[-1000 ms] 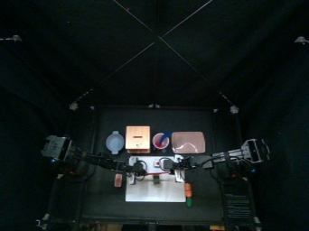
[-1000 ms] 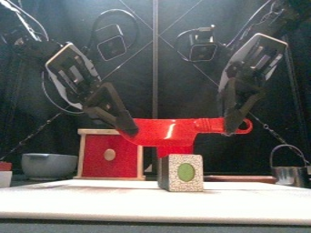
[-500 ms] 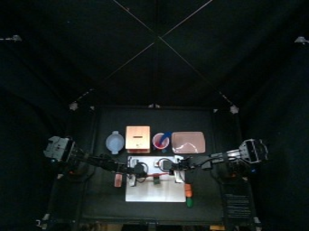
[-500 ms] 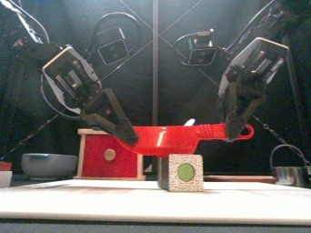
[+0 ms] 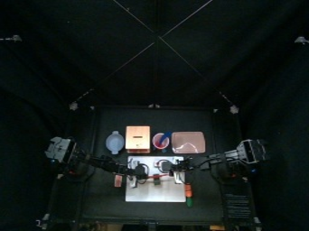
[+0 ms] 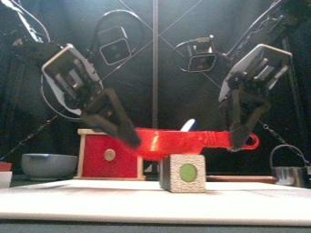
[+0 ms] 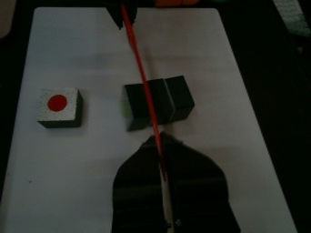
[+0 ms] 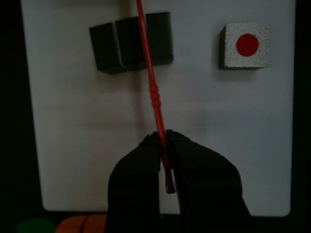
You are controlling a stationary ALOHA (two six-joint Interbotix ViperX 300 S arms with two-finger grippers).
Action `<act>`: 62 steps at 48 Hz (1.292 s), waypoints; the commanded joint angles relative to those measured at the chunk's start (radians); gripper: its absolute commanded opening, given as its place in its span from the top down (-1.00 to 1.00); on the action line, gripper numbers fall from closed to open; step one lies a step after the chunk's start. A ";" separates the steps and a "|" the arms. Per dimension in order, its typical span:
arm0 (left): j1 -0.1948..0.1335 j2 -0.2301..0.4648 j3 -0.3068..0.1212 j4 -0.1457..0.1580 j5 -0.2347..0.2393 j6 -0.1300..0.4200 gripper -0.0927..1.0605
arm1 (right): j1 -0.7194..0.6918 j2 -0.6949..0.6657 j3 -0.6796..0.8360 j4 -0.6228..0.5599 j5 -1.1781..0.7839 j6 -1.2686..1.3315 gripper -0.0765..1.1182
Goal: Cut the sushi into 4 pieces with the knife
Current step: Cut the sushi into 4 pieces
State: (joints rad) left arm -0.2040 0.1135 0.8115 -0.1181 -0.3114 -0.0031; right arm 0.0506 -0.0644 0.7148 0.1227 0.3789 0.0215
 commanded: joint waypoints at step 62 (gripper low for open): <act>0.169 -0.034 0.023 0.112 0.063 0.011 0.58 | -0.086 -0.032 -0.023 -0.028 -0.063 0.005 0.63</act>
State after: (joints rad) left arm -0.0307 0.1335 0.8437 -0.0138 -0.2669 0.0077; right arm -0.0307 -0.0368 0.7179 0.0874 0.3237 0.0230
